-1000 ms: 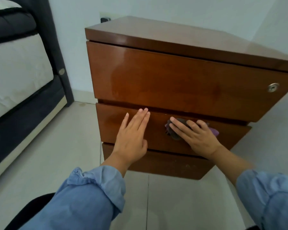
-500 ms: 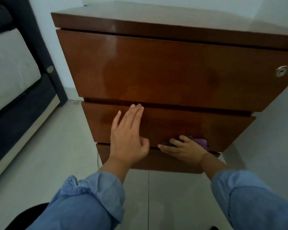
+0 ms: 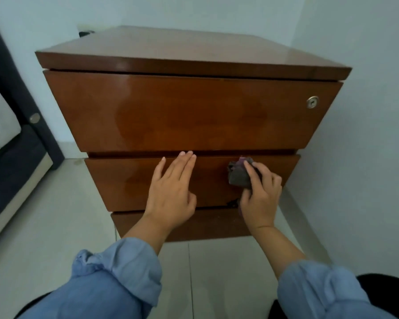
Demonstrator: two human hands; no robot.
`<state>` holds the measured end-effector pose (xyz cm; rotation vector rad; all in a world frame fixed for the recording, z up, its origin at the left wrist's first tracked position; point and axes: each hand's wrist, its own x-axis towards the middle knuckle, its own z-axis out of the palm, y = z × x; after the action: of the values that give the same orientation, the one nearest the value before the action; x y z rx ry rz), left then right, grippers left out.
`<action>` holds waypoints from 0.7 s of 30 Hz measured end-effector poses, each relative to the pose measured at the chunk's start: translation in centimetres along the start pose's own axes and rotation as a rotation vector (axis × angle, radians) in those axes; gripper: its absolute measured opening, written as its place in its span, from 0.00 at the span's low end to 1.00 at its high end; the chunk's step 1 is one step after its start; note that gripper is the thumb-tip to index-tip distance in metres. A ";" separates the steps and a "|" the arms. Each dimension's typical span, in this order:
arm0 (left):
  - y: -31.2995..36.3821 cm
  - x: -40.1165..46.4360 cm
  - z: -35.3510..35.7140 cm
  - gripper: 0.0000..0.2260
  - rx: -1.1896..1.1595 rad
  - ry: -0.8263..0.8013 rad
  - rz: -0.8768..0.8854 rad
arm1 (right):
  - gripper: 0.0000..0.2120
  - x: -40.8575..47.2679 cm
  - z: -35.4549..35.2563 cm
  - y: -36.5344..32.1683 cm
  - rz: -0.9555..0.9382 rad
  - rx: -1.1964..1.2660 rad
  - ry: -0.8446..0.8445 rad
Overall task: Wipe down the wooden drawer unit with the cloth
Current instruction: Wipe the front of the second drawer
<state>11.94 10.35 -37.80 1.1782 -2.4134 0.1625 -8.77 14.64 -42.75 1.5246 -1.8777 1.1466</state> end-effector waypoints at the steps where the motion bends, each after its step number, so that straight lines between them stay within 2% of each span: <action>1: 0.5 0.4 0.2 0.34 0.003 -0.011 0.013 | 0.26 0.3 0.2 0.1 0.033 -0.001 0.002; 7: 3.3 1.7 2.0 0.36 -0.012 -0.054 0.031 | 0.23 -1.7 2.3 2.3 -0.008 -0.092 -0.083; 16: 4.6 2.7 3.1 0.35 -0.043 -0.012 0.035 | 0.23 -4.7 4.0 4.4 0.005 -0.149 -0.177; 18: 4.9 2.9 3.3 0.35 -0.030 -0.014 0.043 | 0.23 -5.8 4.4 4.8 0.035 -0.164 -0.250; 21: 5.0 3.1 3.4 0.35 -0.015 -0.021 0.056 | 0.27 -7.1 4.5 5.2 0.132 -0.143 -0.457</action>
<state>5.23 10.31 -39.03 1.1114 -2.4632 0.1502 -11.11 15.14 -52.36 1.7058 -2.3300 0.7331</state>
